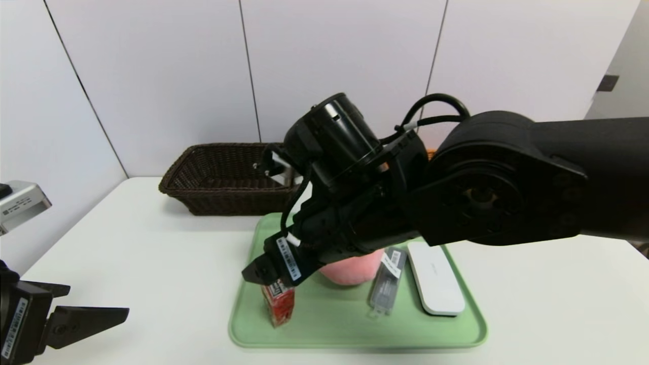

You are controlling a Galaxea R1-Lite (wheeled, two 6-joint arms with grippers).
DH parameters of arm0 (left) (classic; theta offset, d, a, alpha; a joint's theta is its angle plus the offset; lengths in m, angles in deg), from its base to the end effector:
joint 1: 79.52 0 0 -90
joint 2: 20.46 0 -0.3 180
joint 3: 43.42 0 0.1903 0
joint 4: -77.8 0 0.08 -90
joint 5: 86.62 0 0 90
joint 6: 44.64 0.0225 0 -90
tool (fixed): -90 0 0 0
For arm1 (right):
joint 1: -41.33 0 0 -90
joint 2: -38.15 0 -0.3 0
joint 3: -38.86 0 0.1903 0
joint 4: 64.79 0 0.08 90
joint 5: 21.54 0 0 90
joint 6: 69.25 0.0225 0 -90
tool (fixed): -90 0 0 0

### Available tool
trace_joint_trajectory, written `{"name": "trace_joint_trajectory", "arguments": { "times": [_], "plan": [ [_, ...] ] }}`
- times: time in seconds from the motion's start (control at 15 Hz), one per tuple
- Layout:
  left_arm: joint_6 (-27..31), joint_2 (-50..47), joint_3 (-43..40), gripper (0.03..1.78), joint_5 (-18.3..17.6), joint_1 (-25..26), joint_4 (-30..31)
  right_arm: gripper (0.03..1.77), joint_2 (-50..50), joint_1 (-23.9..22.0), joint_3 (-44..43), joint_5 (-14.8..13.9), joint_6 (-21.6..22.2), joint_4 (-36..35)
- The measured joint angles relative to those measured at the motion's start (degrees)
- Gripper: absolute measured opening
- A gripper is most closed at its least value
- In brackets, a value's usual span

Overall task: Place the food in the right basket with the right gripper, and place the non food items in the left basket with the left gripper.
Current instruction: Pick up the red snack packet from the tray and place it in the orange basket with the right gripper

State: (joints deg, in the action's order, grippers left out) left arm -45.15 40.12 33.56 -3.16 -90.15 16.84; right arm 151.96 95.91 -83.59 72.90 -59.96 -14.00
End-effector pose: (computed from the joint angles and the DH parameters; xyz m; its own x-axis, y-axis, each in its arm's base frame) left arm 0.1058 -0.0225 0.2432 0.6747 -0.2425 -0.6971 0.2569 0.9626 -0.0863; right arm 0.2218 0.3149 0.2343 0.3653 0.6472 -0.6691 -0.7719 0.6124 0.1710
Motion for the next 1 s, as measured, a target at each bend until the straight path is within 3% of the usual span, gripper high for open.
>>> {"name": "trace_joint_trajectory", "arguments": {
  "times": [0.33,1.0],
  "plan": [
    [-0.12,0.01,0.0,1.69,0.1,0.0,0.2,1.7,4.93,2.3,-0.96,-0.12,-0.22,0.15],
    [-0.34,-0.21,-0.1,1.69,0.0,0.0,0.2,1.7,11.02,2.45,-3.28,-0.26,-0.59,2.65]
  ]
}}
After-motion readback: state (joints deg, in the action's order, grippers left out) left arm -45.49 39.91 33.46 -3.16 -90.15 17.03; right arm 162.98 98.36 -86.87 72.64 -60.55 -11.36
